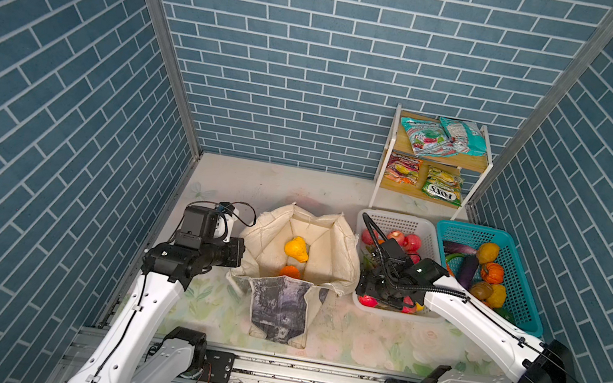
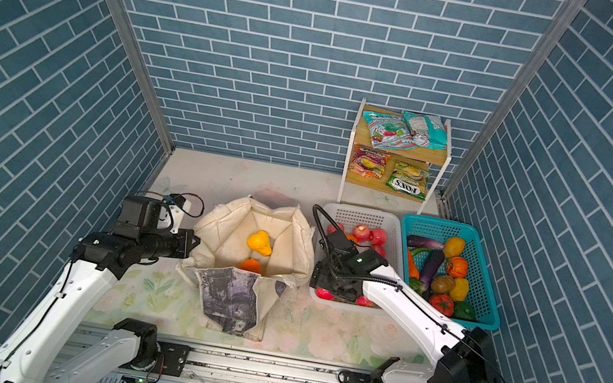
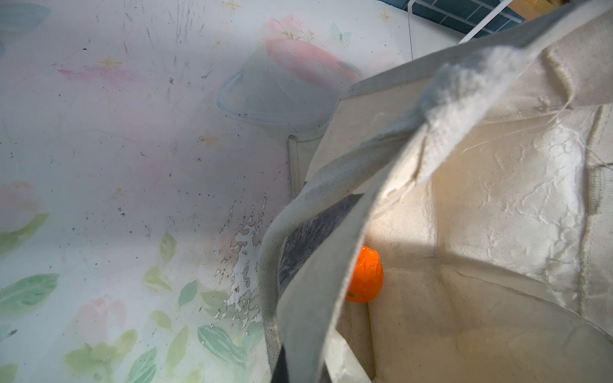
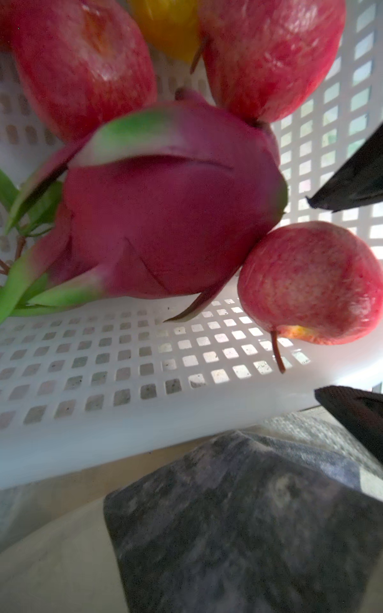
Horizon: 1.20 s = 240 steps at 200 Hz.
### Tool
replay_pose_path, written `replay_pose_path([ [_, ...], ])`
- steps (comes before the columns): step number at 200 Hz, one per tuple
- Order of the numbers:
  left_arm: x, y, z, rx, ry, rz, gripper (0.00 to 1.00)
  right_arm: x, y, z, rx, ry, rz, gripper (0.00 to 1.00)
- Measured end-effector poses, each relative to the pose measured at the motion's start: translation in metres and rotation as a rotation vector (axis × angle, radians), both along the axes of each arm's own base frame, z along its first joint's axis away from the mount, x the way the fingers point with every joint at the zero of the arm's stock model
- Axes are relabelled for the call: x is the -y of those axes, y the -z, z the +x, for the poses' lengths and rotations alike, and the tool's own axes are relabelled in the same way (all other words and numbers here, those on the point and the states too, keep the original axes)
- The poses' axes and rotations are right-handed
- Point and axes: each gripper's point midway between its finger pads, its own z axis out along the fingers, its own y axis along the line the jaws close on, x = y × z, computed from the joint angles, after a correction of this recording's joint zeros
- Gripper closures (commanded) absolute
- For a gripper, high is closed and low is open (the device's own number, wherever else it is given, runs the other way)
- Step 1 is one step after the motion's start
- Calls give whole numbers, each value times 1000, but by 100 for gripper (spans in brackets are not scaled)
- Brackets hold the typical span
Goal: Place the food into the grocery bag and tie it
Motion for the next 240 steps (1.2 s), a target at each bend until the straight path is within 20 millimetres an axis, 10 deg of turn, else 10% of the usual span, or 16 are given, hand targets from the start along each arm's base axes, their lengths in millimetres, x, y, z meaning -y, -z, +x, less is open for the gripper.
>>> replay_pose_path([
  [240, 0, 0, 0, 0, 0, 0, 100, 17, 21, -1, -45, 94, -61, 21],
])
